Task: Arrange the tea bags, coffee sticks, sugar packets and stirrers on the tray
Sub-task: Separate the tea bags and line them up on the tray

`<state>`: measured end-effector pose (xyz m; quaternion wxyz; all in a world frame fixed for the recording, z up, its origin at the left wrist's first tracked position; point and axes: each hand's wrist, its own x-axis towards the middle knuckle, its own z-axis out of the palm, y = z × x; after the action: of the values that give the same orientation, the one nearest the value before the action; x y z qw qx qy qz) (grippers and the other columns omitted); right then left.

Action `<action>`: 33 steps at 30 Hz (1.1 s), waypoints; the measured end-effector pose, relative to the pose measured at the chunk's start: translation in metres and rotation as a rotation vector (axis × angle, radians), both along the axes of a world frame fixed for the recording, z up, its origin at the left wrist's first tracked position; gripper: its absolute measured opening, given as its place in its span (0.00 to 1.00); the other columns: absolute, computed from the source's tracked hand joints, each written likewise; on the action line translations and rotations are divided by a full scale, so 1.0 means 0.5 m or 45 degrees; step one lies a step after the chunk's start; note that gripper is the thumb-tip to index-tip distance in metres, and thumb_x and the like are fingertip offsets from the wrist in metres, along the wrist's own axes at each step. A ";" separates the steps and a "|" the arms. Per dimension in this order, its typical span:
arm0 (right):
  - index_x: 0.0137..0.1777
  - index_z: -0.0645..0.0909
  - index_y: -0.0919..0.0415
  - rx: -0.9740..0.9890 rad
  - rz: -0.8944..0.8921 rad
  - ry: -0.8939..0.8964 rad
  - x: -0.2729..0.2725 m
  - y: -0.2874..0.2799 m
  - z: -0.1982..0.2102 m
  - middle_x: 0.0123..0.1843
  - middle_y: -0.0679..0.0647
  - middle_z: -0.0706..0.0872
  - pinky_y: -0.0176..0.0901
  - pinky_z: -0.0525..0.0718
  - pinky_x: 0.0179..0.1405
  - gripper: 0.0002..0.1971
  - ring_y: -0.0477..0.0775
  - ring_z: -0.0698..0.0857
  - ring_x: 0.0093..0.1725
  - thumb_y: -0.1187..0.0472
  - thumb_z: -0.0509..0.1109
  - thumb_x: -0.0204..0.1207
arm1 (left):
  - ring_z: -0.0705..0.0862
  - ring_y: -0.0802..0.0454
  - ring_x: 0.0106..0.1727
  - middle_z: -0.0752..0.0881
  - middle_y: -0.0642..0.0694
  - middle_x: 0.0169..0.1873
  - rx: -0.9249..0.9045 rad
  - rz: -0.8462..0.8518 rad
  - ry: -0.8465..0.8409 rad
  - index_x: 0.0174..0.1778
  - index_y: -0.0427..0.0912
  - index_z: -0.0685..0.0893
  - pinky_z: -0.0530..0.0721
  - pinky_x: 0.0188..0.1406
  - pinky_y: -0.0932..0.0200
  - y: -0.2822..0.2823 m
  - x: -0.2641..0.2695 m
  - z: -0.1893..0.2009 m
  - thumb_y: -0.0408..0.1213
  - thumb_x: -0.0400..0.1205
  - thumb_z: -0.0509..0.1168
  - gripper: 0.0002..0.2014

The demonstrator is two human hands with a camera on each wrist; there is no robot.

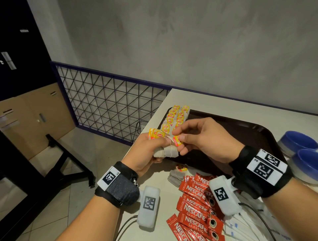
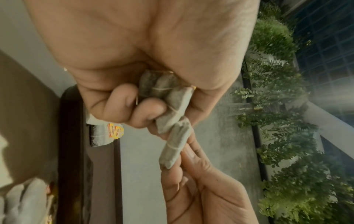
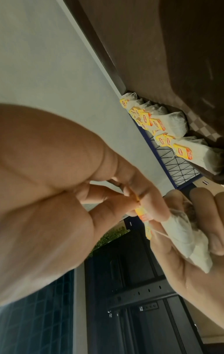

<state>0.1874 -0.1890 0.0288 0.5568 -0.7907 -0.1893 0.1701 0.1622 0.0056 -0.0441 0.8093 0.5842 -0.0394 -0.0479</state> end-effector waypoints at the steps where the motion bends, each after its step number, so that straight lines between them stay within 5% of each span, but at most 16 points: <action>1: 0.59 0.88 0.65 0.016 -0.005 -0.012 0.000 0.001 -0.001 0.49 0.71 0.91 0.46 0.94 0.46 0.09 0.63 0.94 0.44 0.73 0.70 0.84 | 0.79 0.53 0.28 0.86 0.43 0.32 -0.008 -0.008 -0.014 0.37 0.43 0.91 0.68 0.21 0.62 0.001 -0.001 0.001 0.33 0.74 0.69 0.05; 11: 0.58 0.88 0.69 0.222 -0.116 0.032 -0.001 -0.006 0.009 0.49 0.76 0.89 0.40 0.92 0.40 0.10 0.58 0.91 0.39 0.75 0.75 0.78 | 0.79 0.41 0.40 0.88 0.35 0.44 0.002 -0.012 -0.111 0.47 0.41 0.92 0.68 0.26 0.60 0.000 -0.003 0.004 0.38 0.78 0.76 0.06; 15: 0.56 0.90 0.65 0.289 -0.117 0.078 -0.002 -0.006 0.012 0.52 0.75 0.90 0.37 0.90 0.38 0.09 0.61 0.87 0.42 0.74 0.74 0.79 | 0.80 0.51 0.35 0.87 0.42 0.38 0.032 0.021 -0.055 0.47 0.41 0.92 0.68 0.28 0.60 -0.002 -0.002 0.003 0.39 0.77 0.75 0.07; 18: 0.56 0.91 0.61 0.294 -0.124 0.070 0.002 -0.004 0.009 0.50 0.72 0.89 0.38 0.89 0.37 0.09 0.58 0.85 0.43 0.71 0.73 0.81 | 0.79 0.47 0.39 0.87 0.40 0.41 0.061 0.025 -0.042 0.49 0.40 0.93 0.69 0.31 0.58 -0.002 0.000 -0.002 0.39 0.76 0.76 0.09; 21: 0.59 0.90 0.62 0.300 -0.109 0.062 0.006 -0.001 0.001 0.47 0.67 0.88 0.40 0.90 0.40 0.09 0.57 0.86 0.41 0.70 0.73 0.82 | 0.84 0.32 0.52 0.90 0.28 0.53 0.071 -0.004 -0.087 0.54 0.38 0.93 0.80 0.49 0.40 -0.002 0.002 -0.007 0.41 0.74 0.79 0.15; 23: 0.59 0.89 0.62 0.262 -0.120 0.032 0.007 0.002 -0.004 0.46 0.66 0.90 0.42 0.92 0.42 0.09 0.56 0.88 0.40 0.69 0.73 0.82 | 0.86 0.26 0.62 0.89 0.26 0.59 0.071 -0.028 -0.099 0.57 0.36 0.93 0.79 0.67 0.27 -0.004 -0.001 -0.004 0.36 0.74 0.80 0.16; 25: 0.60 0.89 0.63 0.236 -0.129 0.008 0.007 0.004 -0.005 0.48 0.69 0.91 0.45 0.93 0.45 0.09 0.56 0.90 0.40 0.69 0.73 0.82 | 0.88 0.33 0.65 0.91 0.31 0.59 0.071 -0.057 -0.101 0.57 0.35 0.93 0.80 0.73 0.32 -0.006 -0.003 -0.003 0.28 0.74 0.78 0.15; 29: 0.59 0.89 0.63 0.258 -0.101 0.017 0.007 0.005 -0.002 0.50 0.73 0.91 0.47 0.94 0.48 0.09 0.58 0.90 0.41 0.70 0.73 0.82 | 0.91 0.45 0.57 0.93 0.37 0.53 0.086 -0.055 -0.123 0.51 0.39 0.94 0.87 0.63 0.50 -0.007 -0.007 0.000 0.22 0.76 0.76 0.11; 33: 0.59 0.91 0.62 0.202 -0.003 -0.042 0.005 -0.001 0.005 0.54 0.66 0.92 0.47 0.91 0.45 0.09 0.61 0.91 0.47 0.69 0.74 0.81 | 0.85 0.40 0.49 0.90 0.38 0.46 0.080 0.008 -0.085 0.46 0.46 0.94 0.80 0.50 0.44 -0.007 -0.002 -0.002 0.33 0.70 0.80 0.10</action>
<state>0.1901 -0.1897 0.0315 0.6147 -0.7470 -0.2104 0.1410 0.1613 0.0019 -0.0449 0.7888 0.6108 -0.0630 -0.0268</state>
